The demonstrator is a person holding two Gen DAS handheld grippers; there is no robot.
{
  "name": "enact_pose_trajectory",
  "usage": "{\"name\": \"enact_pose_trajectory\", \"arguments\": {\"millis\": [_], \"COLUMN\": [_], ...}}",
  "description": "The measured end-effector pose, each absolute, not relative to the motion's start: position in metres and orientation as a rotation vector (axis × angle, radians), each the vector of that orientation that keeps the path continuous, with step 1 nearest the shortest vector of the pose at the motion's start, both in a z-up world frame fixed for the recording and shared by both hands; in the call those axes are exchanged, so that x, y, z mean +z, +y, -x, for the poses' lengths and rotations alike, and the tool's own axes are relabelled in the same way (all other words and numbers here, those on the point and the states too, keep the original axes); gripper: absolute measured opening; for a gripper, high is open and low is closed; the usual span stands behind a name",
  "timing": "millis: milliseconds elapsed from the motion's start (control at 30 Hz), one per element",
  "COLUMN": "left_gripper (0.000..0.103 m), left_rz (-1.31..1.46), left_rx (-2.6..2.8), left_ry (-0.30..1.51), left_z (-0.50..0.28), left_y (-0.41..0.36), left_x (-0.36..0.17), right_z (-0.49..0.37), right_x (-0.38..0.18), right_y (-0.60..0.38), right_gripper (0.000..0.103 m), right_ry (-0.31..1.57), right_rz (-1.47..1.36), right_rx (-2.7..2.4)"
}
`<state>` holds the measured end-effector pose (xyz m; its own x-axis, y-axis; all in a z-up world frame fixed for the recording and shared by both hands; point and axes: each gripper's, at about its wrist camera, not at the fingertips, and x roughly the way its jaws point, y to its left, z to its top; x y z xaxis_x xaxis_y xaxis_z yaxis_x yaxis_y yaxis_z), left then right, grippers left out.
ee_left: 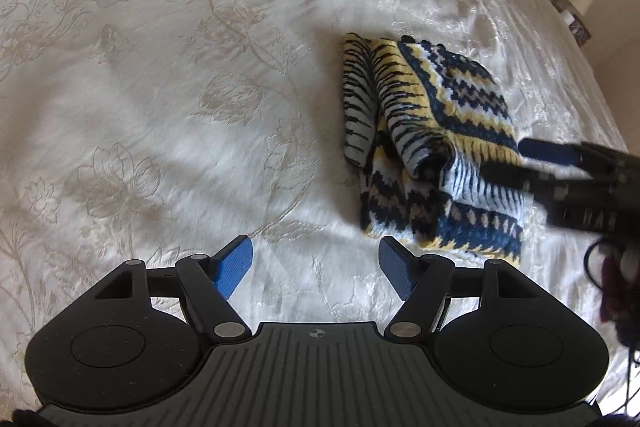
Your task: Fold small clothes
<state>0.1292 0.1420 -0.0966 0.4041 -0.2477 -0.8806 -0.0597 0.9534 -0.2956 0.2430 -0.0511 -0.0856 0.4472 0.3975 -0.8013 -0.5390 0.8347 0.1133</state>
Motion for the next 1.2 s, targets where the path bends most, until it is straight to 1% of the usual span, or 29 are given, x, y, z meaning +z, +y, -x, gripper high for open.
{"name": "enact_pose_trajectory", "arguments": {"millis": [67,100,200,267,367,433,467,500,533,567,600,700,767,800,967,1067,1133,1167,1200], "left_gripper": [0.068,0.068,0.068,0.068,0.068,0.068,0.068,0.068,0.068,0.068,0.068,0.069,0.069,0.069,0.069,0.068,0.066,0.058,0.038], "left_rz": [0.308,0.315,0.347,0.368,0.415,0.446,0.46,0.479,0.499,0.524,0.547,0.638,0.685,0.698,0.738,0.701,0.668,0.66,0.655], "left_rx": [-0.127,-0.128,-0.132,-0.141,-0.16,-0.176,-0.182,-0.193,-0.204,-0.221,-0.235,-0.281,-0.298,-0.301,-0.301,-0.301,-0.314,-0.317,-0.322], "left_ry": [1.153,1.153,1.155,1.158,1.168,1.177,1.181,1.185,1.189,1.194,1.199,1.225,1.253,1.26,1.279,1.291,1.298,1.291,1.279], "left_z": [-0.137,-0.141,-0.152,-0.158,-0.171,-0.179,-0.182,-0.186,-0.19,-0.194,-0.198,-0.213,-0.225,-0.231,-0.264,-0.278,-0.283,-0.283,-0.282], "left_y": [0.139,0.139,0.137,0.137,0.134,0.131,0.129,0.126,0.123,0.12,0.117,0.104,0.095,0.091,0.073,0.066,0.063,0.063,0.063], "left_x": [-0.095,-0.094,-0.091,-0.089,-0.086,-0.086,-0.086,-0.087,-0.088,-0.089,-0.09,-0.102,-0.113,-0.118,-0.14,-0.148,-0.153,-0.154,-0.154], "right_z": [-0.22,-0.207,-0.178,-0.167,-0.161,-0.162,-0.164,-0.168,-0.172,-0.179,-0.186,-0.201,-0.205,-0.207,-0.204,-0.205,-0.205,-0.205,-0.204], "right_x": [-0.093,-0.096,-0.113,-0.123,-0.135,-0.144,-0.147,-0.151,-0.152,-0.15,-0.145,-0.125,-0.114,-0.109,-0.103,-0.108,-0.111,-0.113,-0.113], "right_y": [-0.043,-0.039,-0.025,-0.016,-0.004,0.002,0.004,0.005,0.004,-0.001,-0.009,-0.036,-0.049,-0.056,-0.065,-0.062,-0.06,-0.059,-0.057], "right_gripper": [0.088,0.089,0.088,0.087,0.083,0.076,0.067,0.052,0.043,0.024,0.021,0.017,0.014,0.014,0.014,0.014,0.014,0.014,0.014], "right_ry": [0.9,0.873,0.809,0.785,0.75,0.733,0.733,0.741,0.754,0.777,0.797,0.811,0.808,0.806,0.81,0.822,0.832,0.835,0.837], "right_rz": [0.288,0.353,0.531,0.601,0.686,0.743,0.764,0.787,0.788,0.75,0.675,0.476,0.397,0.364,0.336,0.332,0.324,0.322,0.321], "right_rx": [0.583,0.585,0.62,0.648,0.655,0.642,0.638,0.633,0.629,0.628,0.624,0.569,0.555,0.552,0.57,0.578,0.584,0.588,0.591]}}
